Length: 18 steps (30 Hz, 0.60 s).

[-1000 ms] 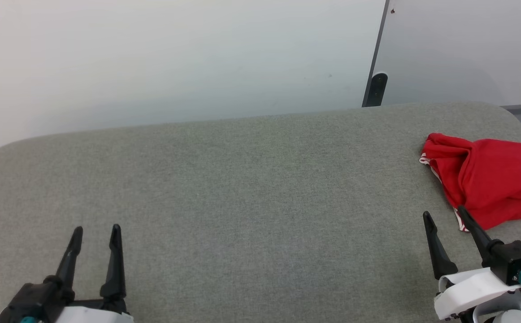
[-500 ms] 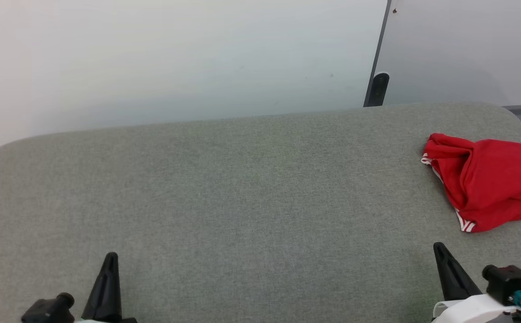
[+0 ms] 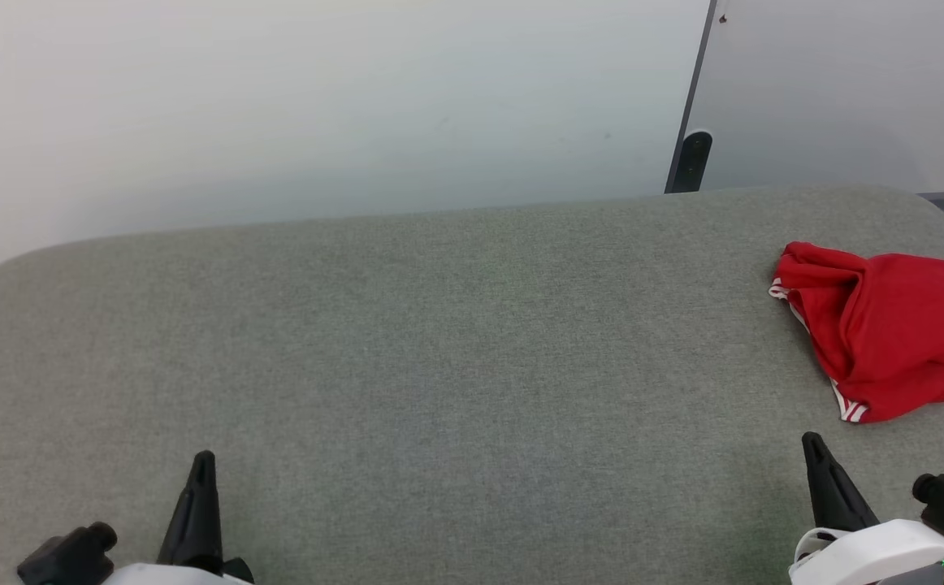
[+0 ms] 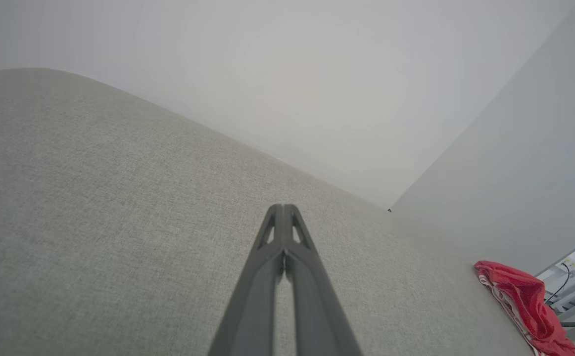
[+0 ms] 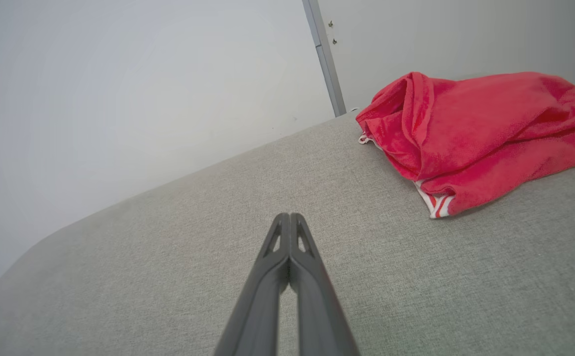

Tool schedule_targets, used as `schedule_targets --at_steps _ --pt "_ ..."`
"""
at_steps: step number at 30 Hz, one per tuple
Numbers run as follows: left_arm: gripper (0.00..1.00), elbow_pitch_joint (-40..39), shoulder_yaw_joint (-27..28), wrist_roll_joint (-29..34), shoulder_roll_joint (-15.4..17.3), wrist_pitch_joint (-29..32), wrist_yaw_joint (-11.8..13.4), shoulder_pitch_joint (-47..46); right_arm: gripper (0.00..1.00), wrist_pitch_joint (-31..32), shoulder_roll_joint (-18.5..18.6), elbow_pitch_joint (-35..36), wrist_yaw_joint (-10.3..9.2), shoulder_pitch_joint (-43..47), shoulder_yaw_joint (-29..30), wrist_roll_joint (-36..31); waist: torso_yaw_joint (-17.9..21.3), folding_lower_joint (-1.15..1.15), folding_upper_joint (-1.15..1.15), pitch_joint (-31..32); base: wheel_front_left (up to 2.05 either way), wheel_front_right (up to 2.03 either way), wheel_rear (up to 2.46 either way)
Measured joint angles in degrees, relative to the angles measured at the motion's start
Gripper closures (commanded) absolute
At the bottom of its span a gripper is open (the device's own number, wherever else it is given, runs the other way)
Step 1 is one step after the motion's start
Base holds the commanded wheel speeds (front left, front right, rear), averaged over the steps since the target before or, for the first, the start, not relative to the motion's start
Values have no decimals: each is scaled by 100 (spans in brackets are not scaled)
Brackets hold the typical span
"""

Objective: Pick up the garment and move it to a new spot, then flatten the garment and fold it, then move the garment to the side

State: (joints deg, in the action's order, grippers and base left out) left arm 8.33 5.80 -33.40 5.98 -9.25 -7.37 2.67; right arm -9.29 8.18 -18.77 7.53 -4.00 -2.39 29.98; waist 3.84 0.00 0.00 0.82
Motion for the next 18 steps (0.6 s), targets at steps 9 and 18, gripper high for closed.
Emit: schedule_targets --at_steps 9,18 --pt "100 83 5 -847 -41 226 0 -125 100 227 -81 68 0 -9 123 907 -36 0 0 -9 0 0 0" --pt "100 154 15 -1523 -73 411 1 -220 100 411 -136 115 0 -13 224 1623 -68 0 0 -18 0 0 0"
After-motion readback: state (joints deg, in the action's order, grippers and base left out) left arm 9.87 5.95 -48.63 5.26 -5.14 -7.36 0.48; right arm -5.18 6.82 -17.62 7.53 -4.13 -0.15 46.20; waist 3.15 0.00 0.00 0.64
